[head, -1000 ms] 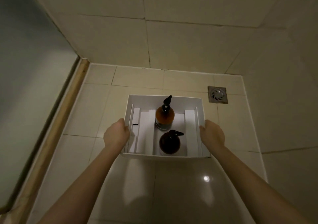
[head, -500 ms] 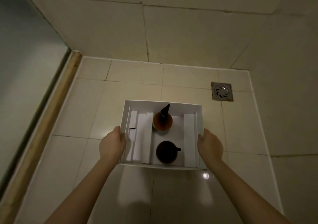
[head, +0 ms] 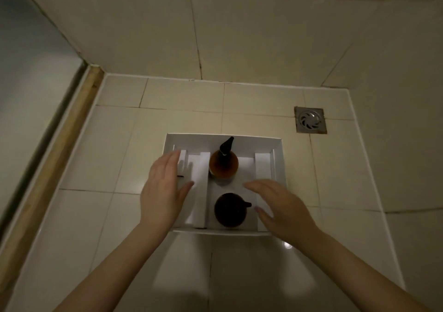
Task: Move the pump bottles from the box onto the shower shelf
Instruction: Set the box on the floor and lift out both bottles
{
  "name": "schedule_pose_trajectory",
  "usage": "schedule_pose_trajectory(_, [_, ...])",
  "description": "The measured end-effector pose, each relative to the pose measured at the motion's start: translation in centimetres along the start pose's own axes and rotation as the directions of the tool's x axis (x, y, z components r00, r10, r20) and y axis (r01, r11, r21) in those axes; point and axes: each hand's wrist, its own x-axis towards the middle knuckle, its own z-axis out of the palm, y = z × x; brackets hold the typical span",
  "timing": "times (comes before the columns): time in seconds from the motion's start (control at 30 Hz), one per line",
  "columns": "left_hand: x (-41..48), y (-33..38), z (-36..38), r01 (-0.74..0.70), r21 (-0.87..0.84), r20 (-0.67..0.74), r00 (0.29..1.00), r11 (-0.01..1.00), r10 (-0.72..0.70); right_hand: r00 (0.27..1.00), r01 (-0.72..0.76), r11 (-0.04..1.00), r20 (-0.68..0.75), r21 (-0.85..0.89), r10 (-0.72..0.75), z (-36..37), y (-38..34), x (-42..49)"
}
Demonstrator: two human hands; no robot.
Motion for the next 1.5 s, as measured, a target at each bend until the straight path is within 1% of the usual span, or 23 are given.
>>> schedule_pose_trajectory(0.07, [1.0, 1.3, 1.0, 0.032, -0.139, 0.063, 0.998, 0.99, -0.023, 0.974, -0.08, 0.99, 0.218, 0.112, 0.054, 0.7, -0.8, 0.7])
schedule_pose_trajectory(0.1, [1.5, 1.7, 1.5, 0.035, -0.187, 0.109, 0.994, 0.982, -0.015, 0.96, -0.103, 0.986, 0.271, 0.134, 0.064, 1.2, -1.0, 1.1])
schedule_pose_trajectory(0.2, [3.4, 2.1, 3.2, -0.016, -0.297, 0.256, 0.962, 0.955, 0.096, 0.938, -0.15, 0.966, 0.338, 0.213, 0.071, 2.7, -0.8, 1.9])
schedule_pose_trajectory(0.27, [4.4, 2.3, 4.0, -0.058, -0.346, 0.326, 0.928, 0.937, 0.178, 0.93, -0.157, 0.964, 0.36, 0.217, 0.07, 3.6, -0.4, 2.2])
schedule_pose_trajectory(0.33, [4.9, 2.7, 4.8, -0.08, -0.357, 0.362, 0.907, 0.931, 0.217, 0.925, -0.146, 0.973, 0.374, 0.18, 0.069, 4.3, -0.3, 2.5])
schedule_pose_trajectory(0.4, [5.1, 3.1, 5.5, -0.067, -0.357, 0.374, 0.904, 0.932, 0.209, 0.924, -0.139, 0.974, 0.376, 0.177, 0.063, 4.8, -0.3, 2.6])
schedule_pose_trajectory(0.47, [5.3, 3.4, 5.8, -0.035, -0.357, 0.359, 0.917, 0.933, 0.172, 0.929, -0.123, 0.975, 0.368, 0.187, 0.047, 4.9, -0.4, 2.7])
schedule_pose_trajectory(0.53, [5.4, 3.7, 5.9, -0.016, -0.367, 0.34, 0.929, 0.93, 0.15, 0.934, -0.099, 0.983, 0.357, 0.157, 0.037, 4.9, -0.2, 2.7])
schedule_pose_trajectory(0.6, [5.6, 3.7, 5.6, -0.009, -0.378, 0.336, 0.931, 0.926, 0.146, 0.932, -0.108, 0.986, 0.358, 0.125, 0.057, 4.8, 0.3, 2.6])
schedule_pose_trajectory(0.7, [5.6, 3.5, 5.2, -0.016, -0.395, 0.365, 0.915, 0.919, 0.173, 0.936, -0.161, 0.982, 0.331, 0.096, 0.121, 4.6, 1.1, 2.5])
schedule_pose_trajectory(0.8, [5.5, 3.2, 5.0, -0.039, -0.414, 0.404, 0.887, 0.909, 0.222, 0.938, -0.237, 0.963, 0.291, 0.132, 0.191, 4.8, 1.2, 2.6])
schedule_pose_trajectory(0.87, [5.5, 3.2, 5.1, -0.034, -0.43, 0.412, 0.882, 0.902, 0.229, 0.937, -0.274, 0.947, 0.267, 0.164, 0.225, 5.3, 1.3, 2.4])
schedule_pose_trajectory(1.0, [5.1, 3.5, 5.4, -0.031, -0.462, 0.418, 0.874, 0.887, 0.248, 0.907, -0.354, 0.908, 0.321, 0.226, 0.274, 6.2, 1.2, 2.3])
schedule_pose_trajectory(1.1, [4.8, 3.8, 5.5, 0.028, -0.482, 0.384, 0.905, 0.876, 0.183, 0.909, -0.367, 0.908, 0.283, 0.202, 0.304, 6.2, 0.9, 2.5])
schedule_pose_trajectory(1.2, [4.3, 4.1, 5.7, 0.081, -0.492, 0.372, 0.92, 0.867, 0.125, 0.913, -0.388, 0.89, 0.232, 0.239, 0.336, 6.0, 0.8, 2.4])
schedule_pose_trajectory(1.3, [3.9, 4.1, 4.8, 0.179, -0.568, 0.329, 0.944, 0.803, 0.022, 0.926, -0.342, 0.919, 0.236, 0.194, 0.295, 4.8, 0.8, 2.8])
schedule_pose_trajectory(1.37, [3.8, 3.8, 3.6, 0.21, -0.644, 0.299, 0.954, 0.736, -0.011, 0.936, -0.345, 0.891, 0.172, 0.293, 0.306, 3.1, 0.6, 3.3])
schedule_pose_trajectory(1.43, [3.9, 3.2, 1.8, 0.236, -0.701, 0.284, 0.958, 0.673, -0.04, 0.951, -0.295, 0.843, 0.053, 0.449, 0.305, 1.1, 0.1, 3.6])
schedule_pose_trajectory(1.5, [4.2, 2.7, -0.3, 0.235, -0.707, 0.246, 0.966, 0.667, -0.079, 0.946, -0.247, 0.774, -0.029, 0.582, 0.324, -1.1, -0.4, 4.0])
